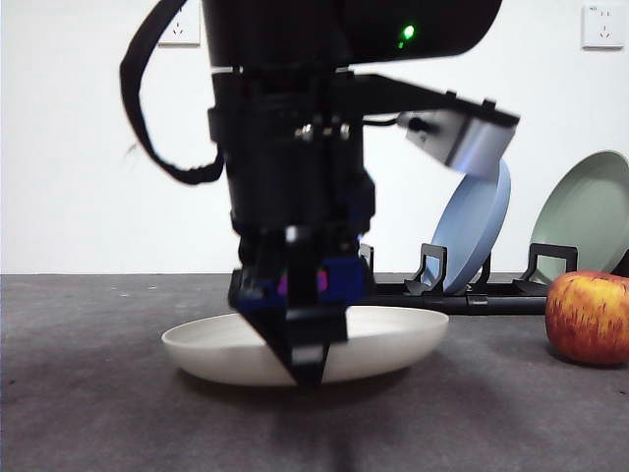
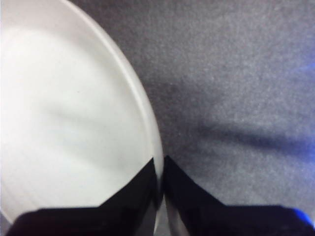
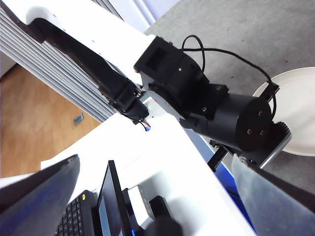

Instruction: Take the yellow plate from the plate rack,put the plate on the table,take the apple from the table,put the apple in the plate

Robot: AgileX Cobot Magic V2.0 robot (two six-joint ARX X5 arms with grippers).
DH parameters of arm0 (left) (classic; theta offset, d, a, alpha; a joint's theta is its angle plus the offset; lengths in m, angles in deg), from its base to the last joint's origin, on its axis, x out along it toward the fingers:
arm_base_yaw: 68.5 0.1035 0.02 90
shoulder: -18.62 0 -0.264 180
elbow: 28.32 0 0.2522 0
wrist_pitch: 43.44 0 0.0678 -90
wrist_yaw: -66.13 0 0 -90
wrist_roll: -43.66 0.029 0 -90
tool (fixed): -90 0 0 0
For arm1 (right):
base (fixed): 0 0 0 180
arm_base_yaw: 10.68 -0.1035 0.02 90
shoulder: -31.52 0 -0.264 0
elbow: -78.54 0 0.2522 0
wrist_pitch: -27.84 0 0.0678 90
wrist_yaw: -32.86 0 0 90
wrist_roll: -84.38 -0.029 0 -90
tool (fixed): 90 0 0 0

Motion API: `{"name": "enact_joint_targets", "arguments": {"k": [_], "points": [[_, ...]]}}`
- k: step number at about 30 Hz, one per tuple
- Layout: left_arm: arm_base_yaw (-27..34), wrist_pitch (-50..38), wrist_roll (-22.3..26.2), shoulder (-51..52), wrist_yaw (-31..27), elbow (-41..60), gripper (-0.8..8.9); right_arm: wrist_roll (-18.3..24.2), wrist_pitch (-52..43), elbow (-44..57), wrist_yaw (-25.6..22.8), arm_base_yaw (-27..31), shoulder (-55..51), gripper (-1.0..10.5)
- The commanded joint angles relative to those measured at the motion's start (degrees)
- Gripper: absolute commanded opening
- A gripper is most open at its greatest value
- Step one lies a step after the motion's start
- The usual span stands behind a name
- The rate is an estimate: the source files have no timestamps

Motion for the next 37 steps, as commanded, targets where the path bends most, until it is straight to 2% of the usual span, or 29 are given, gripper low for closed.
{"name": "enact_joint_targets", "arguments": {"k": [1,5,7,9,10,12,21,30,37], "points": [[-0.22,-1.14,-2.38,-0.55,0.55,2.1,-0.07,0.79,0.48,-0.17,-0.04,-0.09,-0.11,6.0],[-0.04,-1.68,-3.02,-0.55,4.59,2.75,-0.03,0.79,0.46,-0.15,-0.07,-0.09,-0.11,6.0],[0.04,-1.99,-3.82,-0.55,6.47,2.75,0.3,0.79,0.46,-0.15,-0.07,-0.09,-0.11,6.0],[0.07,-2.32,-4.24,-0.55,7.13,2.75,1.53,0.79,0.48,-0.15,-0.07,-0.09,-0.11,6.0],[0.15,-2.54,-4.31,-0.55,7.89,2.75,2.72,0.79,0.52,-0.15,-0.07,-0.09,-0.11,6.0],[0.2,-2.6,-4.46,-0.55,8.74,2.75,3.38,0.79,0.66,-0.17,-0.07,-0.09,-0.11,6.0],[1.09,-2.01,-7.3,-0.5,10.43,1.14,3.47,0.79,0.63,-0.17,-0.31,-0.09,-0.09,6.0],[1.73,2.97,-10.29,3.08,11.1,-6.01,3.47,0.77,0.63,-0.17,-2.36,-0.09,-0.09,6.0],[3.89,4.42,-13.42,11.67,17.11,-9.64,3.47,0.79,0.63,-0.15,-2.93,-0.09,-0.09,6.0]]}}
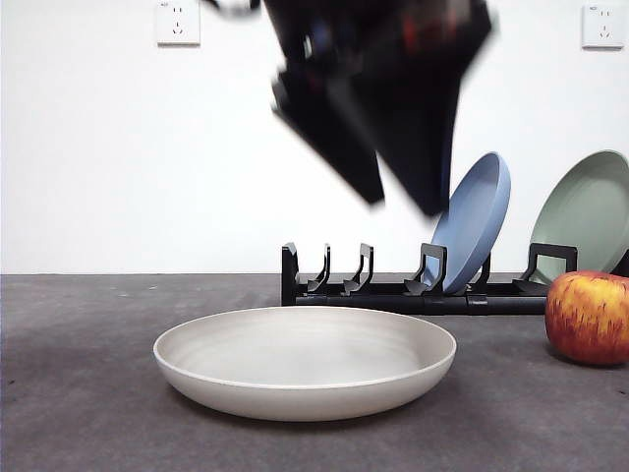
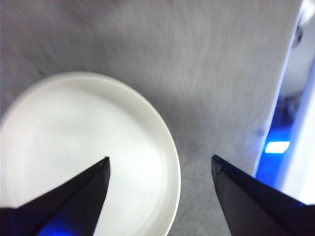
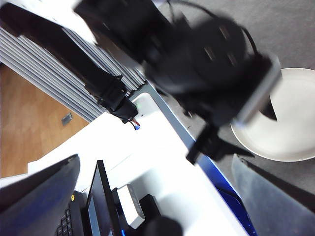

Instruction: Take the yellow plate from the plate rack,put the plate on the table,take the apple from the table,put the apple in the plate

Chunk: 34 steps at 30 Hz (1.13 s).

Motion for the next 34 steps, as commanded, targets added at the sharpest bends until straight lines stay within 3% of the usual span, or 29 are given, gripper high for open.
{"name": "enact_joint_targets", "arguments": {"k": [1,7,11,14,15,21,28,34], "points": [[1.4,0.48,-2.64,4.0,3.34,-0.07,3.47,0.66,0.63,-0.13,-0.26,-0.07,-0.09,6.0],[5.18,4.46,-6.12,16.2,10.82,-0.07,3.46,0.66,0.61,-0.13,-0.63,-0.07,-0.09,6.0],[6.99,6.67,-8.0,24.94,10.86,-0.07,3.35,0.61,0.61,-0.15,-3.32,-0.07,-0.09,6.0],[7.69,7.19,-8.46,31.1,10.8,-0.07,0.19,0.52,0.61,-0.15,-5.7,-0.07,-0.09,6.0],[7.74,7.13,-9.68,33.35,10.67,-0.07,0.01,0.15,0.59,-0.13,-6.8,-0.07,-0.09,6.0],[7.72,6.99,-12.59,40.63,10.69,-0.07,-0.08,-0.96,0.44,-0.15,-13.86,-0.07,-0.07,6.0],[7.65,7.19,-12.94,42.75,14.64,-0.07,-0.08,-4.55,-1.49,-0.13,-31.52,-0.07,1.22,6.0],[7.58,7.21,-12.87,41.72,19.85,-0.07,-0.08,-4.31,-1.51,-0.13,-37.29,-0.07,6.51,6.0]]}}
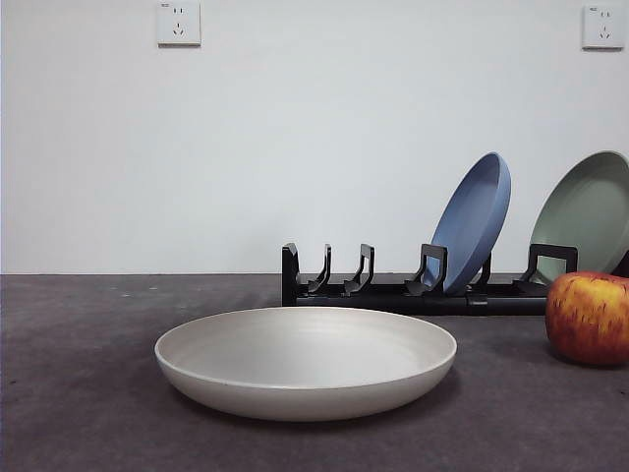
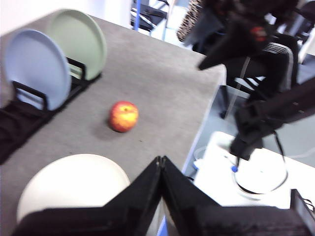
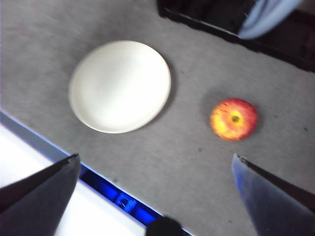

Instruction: Take the yellow plate from the plate rack,put the plate on the table,take the apple from the table,put the apple in the plate

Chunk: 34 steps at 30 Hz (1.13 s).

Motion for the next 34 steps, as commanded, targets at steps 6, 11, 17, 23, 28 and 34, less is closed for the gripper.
{"name": "enact_joint_targets", "arguments": {"k": [6,11,17,23,28,34], "points": [[-0.72,0.02,-0.11,-0.35,3.21,0.0,-0.08,-0.17,-2.43,-0.07,-4.96,-0.07,9.99,6.0],[-1.53,0.0,-0.11,-0.28,3.26,0.0,-0.08,-0.09,-4.98,0.13,-8.57,-0.04,16.92,6.0],[-3.08,0.02,0.15,-0.28,3.21,0.0,-0.08,0.04,-9.53,3.08,-11.19,0.15,23.54,6.0],[-3.5,0.98,0.24,-0.28,3.13,0.0,-0.08,1.09,-17.64,11.85,-11.72,3.23,26.01,6.0],[-3.5,2.12,0.31,-0.33,2.73,0.0,-0.08,1.36,-23.74,16.74,-10.97,6.43,26.29,6.1],[-3.5,2.1,0.28,-0.35,2.73,0.0,-0.08,1.49,-27.65,17.25,-8.0,8.0,28.35,6.1]]}}
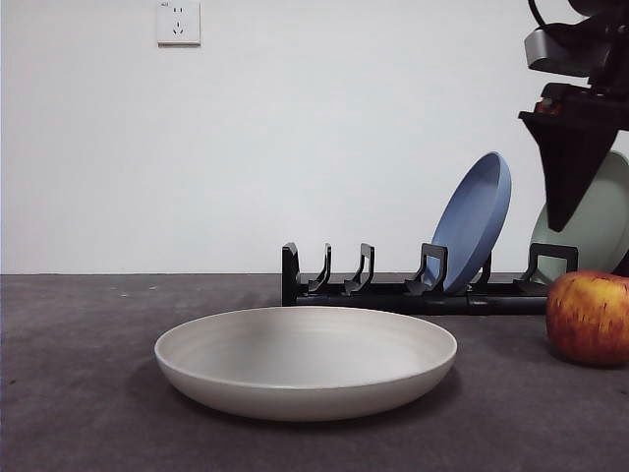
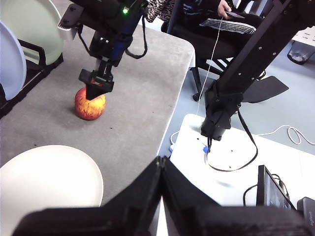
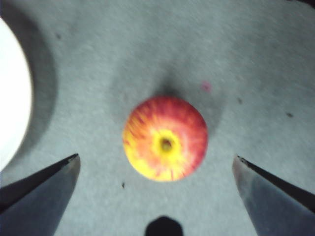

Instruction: Take the yellow plate from the plate rack,put the plate on the table,take the apple from the table,put the apple in the plate

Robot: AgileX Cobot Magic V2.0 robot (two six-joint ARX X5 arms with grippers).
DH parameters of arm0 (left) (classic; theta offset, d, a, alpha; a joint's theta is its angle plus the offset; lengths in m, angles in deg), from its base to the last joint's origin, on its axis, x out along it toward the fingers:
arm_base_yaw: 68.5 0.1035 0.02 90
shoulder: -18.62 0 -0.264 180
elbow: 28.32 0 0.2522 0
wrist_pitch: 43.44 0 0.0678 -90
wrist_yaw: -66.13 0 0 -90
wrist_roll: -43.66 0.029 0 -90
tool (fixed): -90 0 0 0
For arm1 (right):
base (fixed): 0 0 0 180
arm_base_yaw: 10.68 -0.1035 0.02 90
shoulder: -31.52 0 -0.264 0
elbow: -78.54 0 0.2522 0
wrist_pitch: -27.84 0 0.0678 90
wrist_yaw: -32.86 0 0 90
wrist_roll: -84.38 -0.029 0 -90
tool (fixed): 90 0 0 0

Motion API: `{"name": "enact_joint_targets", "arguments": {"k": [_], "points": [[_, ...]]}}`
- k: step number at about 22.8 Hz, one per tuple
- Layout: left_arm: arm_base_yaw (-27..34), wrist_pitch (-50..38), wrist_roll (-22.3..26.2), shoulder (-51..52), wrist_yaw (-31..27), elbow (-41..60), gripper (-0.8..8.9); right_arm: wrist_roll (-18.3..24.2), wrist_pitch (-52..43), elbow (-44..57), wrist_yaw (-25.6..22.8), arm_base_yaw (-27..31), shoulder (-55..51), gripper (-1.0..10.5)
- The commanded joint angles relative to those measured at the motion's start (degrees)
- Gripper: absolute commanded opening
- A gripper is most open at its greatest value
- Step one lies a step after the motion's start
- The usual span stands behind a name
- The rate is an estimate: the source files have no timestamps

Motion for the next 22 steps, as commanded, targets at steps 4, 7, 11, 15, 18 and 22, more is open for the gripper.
{"name": "enact_joint_targets", "arguments": {"k": [4,7,11,15,18,22], "points": [[-0.17,-0.15,0.26,0.09,-0.09,0.0,-0.08,0.31,-2.05,0.66,0.46,0.11,6.67,6.1],[-0.17,-0.13,0.24,0.09,-0.11,0.0,-0.08,0.24,-2.29,0.68,0.46,0.11,10.29,6.1],[-0.17,-0.11,0.24,-0.17,-1.11,0.0,-0.08,-0.7,-2.56,0.72,0.46,0.11,13.53,5.9],[-0.17,0.7,0.26,-0.68,-3.3,0.0,-0.08,-1.53,-3.15,0.98,0.46,0.09,14.03,2.7],[-0.17,0.66,0.26,-0.92,-3.32,0.0,-0.08,-1.53,-2.69,0.98,0.48,0.09,14.01,1.0],[-0.17,0.52,0.24,-1.25,-4.28,0.0,-0.08,-1.42,-2.71,0.98,0.46,0.09,13.97,-0.2]]}}
